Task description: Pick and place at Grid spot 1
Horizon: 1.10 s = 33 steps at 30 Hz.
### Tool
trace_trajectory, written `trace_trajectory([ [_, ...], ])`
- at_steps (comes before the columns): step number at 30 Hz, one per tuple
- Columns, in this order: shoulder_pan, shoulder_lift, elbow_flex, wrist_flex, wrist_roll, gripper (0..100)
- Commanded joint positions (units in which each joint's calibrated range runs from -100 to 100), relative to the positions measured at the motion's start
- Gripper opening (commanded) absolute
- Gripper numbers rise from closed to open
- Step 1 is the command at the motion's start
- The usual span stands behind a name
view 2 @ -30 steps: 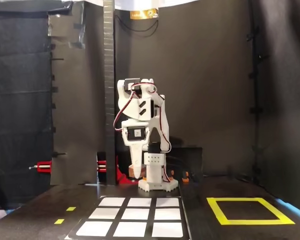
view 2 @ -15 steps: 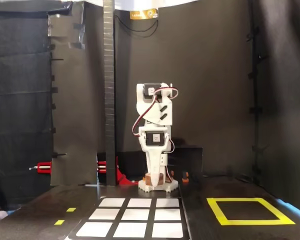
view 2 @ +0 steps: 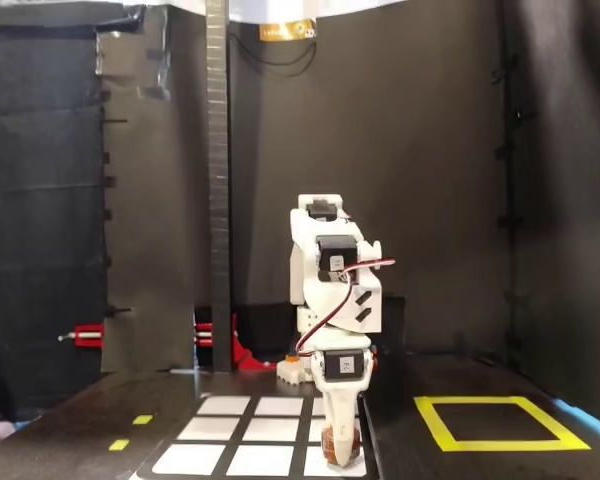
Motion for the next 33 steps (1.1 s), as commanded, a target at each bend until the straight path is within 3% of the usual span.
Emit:
trace_trajectory([
  [1, -0.6, 0.7, 0.5, -0.7, 0.0, 15],
  [5, -0.5, 0.7, 1.7, -2.0, 0.2, 17],
  [8, -0.2, 0.5, 1.7, -2.1, 0.2, 33],
  [19, 1.0, -9.0, 1.6, 2.0, -0.1, 33],
  [24, 1.9, -17.7, 0.5, 9.1, -0.6, 33],
  [29, 4.2, -19.6, -10.5, 21.1, -0.6, 33],
  [33, 6.2, -19.6, -11.5, 22.9, -0.2, 33],
])
